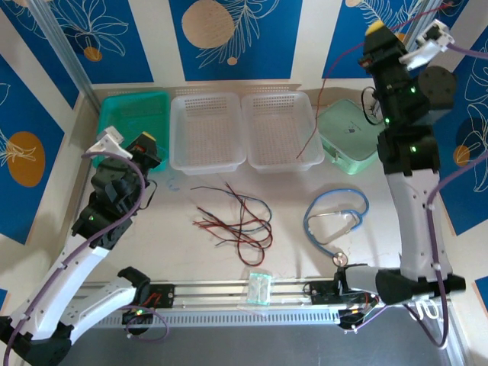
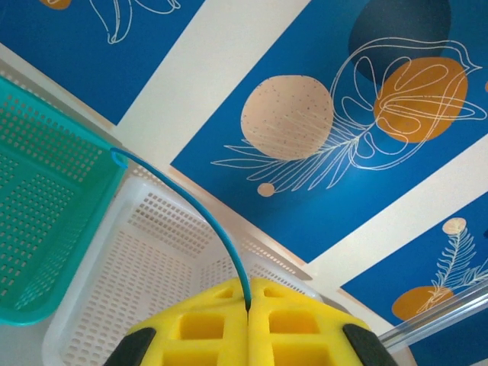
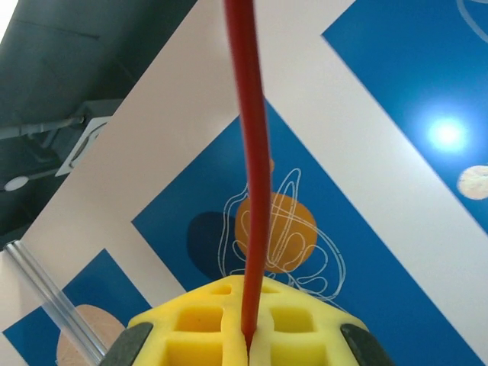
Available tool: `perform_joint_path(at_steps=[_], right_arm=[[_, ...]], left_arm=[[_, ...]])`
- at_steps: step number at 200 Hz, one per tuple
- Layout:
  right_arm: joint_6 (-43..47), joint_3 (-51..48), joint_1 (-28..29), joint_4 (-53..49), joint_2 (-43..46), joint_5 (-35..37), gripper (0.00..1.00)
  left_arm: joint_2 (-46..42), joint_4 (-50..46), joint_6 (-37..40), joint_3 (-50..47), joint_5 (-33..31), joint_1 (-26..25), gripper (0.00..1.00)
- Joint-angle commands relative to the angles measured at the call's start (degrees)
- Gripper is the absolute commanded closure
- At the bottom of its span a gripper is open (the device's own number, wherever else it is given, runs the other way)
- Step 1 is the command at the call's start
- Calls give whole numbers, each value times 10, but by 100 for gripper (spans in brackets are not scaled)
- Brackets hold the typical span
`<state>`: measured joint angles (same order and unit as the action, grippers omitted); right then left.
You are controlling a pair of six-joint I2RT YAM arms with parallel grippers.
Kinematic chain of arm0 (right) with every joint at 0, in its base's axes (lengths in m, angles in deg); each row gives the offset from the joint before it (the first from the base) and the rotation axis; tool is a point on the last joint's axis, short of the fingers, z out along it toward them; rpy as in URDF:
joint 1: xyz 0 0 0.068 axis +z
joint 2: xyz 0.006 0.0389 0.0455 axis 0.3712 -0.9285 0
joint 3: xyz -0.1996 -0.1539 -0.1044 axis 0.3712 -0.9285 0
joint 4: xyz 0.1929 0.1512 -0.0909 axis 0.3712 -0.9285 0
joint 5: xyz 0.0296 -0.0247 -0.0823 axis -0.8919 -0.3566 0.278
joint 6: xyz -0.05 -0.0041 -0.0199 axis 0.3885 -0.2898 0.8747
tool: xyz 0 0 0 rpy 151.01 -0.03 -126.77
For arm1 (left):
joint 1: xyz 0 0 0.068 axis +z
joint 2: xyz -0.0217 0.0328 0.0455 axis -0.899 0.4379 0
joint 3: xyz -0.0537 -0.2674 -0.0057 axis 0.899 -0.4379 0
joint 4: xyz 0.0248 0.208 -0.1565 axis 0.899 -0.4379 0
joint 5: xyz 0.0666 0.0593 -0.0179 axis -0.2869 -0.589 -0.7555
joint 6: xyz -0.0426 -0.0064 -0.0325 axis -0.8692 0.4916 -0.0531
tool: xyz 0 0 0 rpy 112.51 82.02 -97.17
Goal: Untangle the cables
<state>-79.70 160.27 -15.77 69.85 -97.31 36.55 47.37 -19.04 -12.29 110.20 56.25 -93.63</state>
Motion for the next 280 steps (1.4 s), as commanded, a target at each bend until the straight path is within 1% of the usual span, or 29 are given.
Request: perform_joint_path(at_steps=[1, 41, 59, 68, 76, 91, 105, 117, 128, 144, 154, 167, 185, 198, 219, 230, 242, 251, 255, 262, 265, 269, 280], right_arm=[[0, 53, 5, 58, -44, -32, 100], [-6, 114, 7, 51, -141, -21, 100], [8, 113, 10, 45, -180, -16, 100], [37, 106, 20, 40, -195, -10, 100], [66, 92, 34, 32, -206, 15, 100], [106, 47, 62, 18, -222, 84, 100], [150, -9, 81, 34, -245, 127, 100], [177, -38, 93, 22, -281, 149, 100], [193, -35, 99, -24, -329, 151, 100], [209, 9, 110, -131, -412, 160, 100], [206, 46, 116, -204, -461, 183, 100], [210, 71, 122, -258, -513, 188, 100], [214, 82, 126, -288, -548, 162, 100], [207, 109, 128, -326, -566, 151, 100], [207, 136, 126, -354, -583, 129, 100], [203, 162, 122, -378, -593, 115, 98], [201, 183, 117, -397, -596, 108, 91], [206, 195, 113, -407, -593, 97, 82], [210, 202, 111, -411, -590, 93, 74], [220, 210, 109, -415, -584, 78, 48], [222, 213, 108, -418, -581, 74, 40], [223, 216, 106, -421, -576, 71, 34], [225, 220, 103, -425, -559, 67, 27]], left_arm=[[-10, 5, -15, -1, 24, 4, 100], [-10, -19, -25, -12, 33, 4, 100], [-12, -22, -27, -15, 35, 4, 100], [-13, -22, -28, -18, 34, 5, 100], [-13, -24, -30, -20, 33, 4, 100], [-14, -28, -34, -26, 32, 4, 100], [-16, -30, -39, -31, 34, 4, 100], [-18, -33, -43, -35, 36, 4, 100], [-20, -38, -43, -36, 39, 4, 100], [-23, -45, -43, -34, 39, 4, 100], [-24, -50, -42, -31, 40, 4, 100], [-25, -55, -40, -27, 43, 4, 100], [-25, -65, -35, -20, 47, 4, 100], [-24, -68, -28, -14, 51, 4, 100], [-16, -73, -12, 0, 58, 4, 100], [-9, -81, 3, 11, 64, 4, 100], [1, -100, 16, 26, 69, 4, 100], [5, -113, 22, 34, 71, 4, 100], [5, -115, 26, 35, 73, 4, 100], [5, -116, 30, 37, 75, 4, 100], [5, -116, 31, 39, 76, 4, 100], [5, -115, 32, 40, 77, 4, 100], [7, -113, 36, 48, 80, 4, 100]])
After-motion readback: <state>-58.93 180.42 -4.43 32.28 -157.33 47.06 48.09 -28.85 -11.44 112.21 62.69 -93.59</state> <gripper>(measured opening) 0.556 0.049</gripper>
